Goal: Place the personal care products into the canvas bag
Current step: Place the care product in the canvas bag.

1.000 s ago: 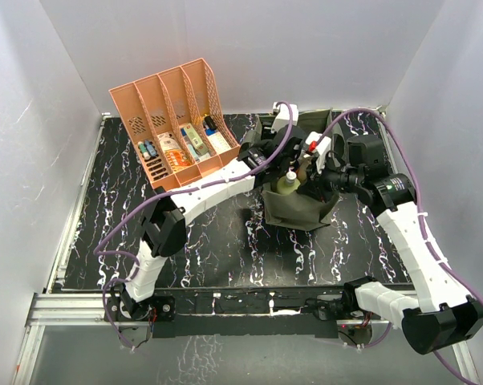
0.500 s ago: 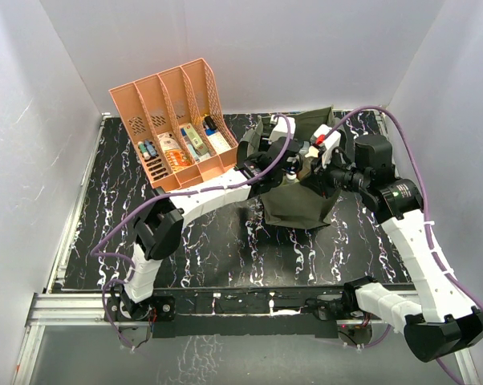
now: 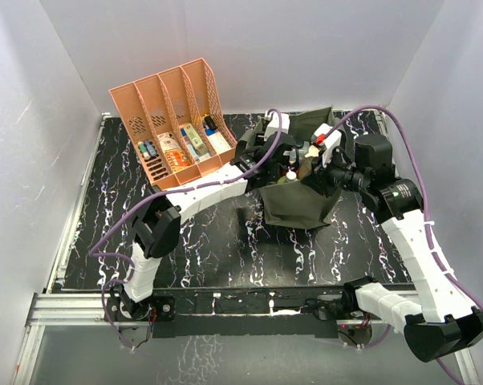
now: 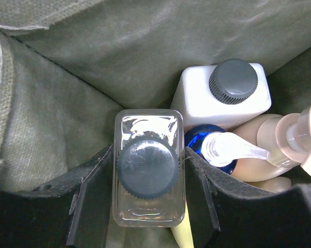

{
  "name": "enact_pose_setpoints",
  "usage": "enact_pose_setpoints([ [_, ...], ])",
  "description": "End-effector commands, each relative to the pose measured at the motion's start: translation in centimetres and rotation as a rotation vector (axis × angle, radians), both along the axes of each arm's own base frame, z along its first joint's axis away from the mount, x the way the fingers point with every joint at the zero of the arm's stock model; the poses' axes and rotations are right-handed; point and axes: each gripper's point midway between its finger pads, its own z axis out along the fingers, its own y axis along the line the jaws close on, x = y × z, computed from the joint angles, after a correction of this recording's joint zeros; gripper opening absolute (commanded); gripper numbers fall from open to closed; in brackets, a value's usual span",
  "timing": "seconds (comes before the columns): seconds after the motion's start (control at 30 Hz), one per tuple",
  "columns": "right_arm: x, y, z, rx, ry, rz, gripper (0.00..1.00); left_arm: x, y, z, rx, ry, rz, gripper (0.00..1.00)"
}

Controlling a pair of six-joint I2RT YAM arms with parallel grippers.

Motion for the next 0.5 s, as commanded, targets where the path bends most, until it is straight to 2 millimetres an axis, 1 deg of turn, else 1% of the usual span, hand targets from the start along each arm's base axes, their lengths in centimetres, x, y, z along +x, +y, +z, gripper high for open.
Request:
enact_pose_setpoints([
  [0.0, 1.0, -0.1, 2.1, 0.012, -0.084, -0.022, 0.08, 0.7, 0.0, 5.1, -0.087, -0.067, -0.003, 0.45],
  [0.13, 1.1, 0.0, 1.8, 0.013, -0.073, -0.022, 0.08, 1.2, -0.3, 6.5, -0.079, -0.112, -0.034, 0.52],
  [0.27, 1.3, 0.0, 1.5, 0.012, -0.068, -0.025, 0.08, 1.7, -0.6, 7.9, -0.074, -0.155, -0.068, 0.61],
  [0.37, 1.3, 0.0, 1.3, 0.012, -0.061, -0.025, 0.08, 1.9, -0.9, 9.1, -0.068, -0.195, -0.101, 0.65],
  [0.47, 1.3, 0.1, 1.0, 0.012, -0.055, -0.019, 0.08, 2.1, -1.0, 10.0, -0.061, -0.224, -0.122, 0.66],
])
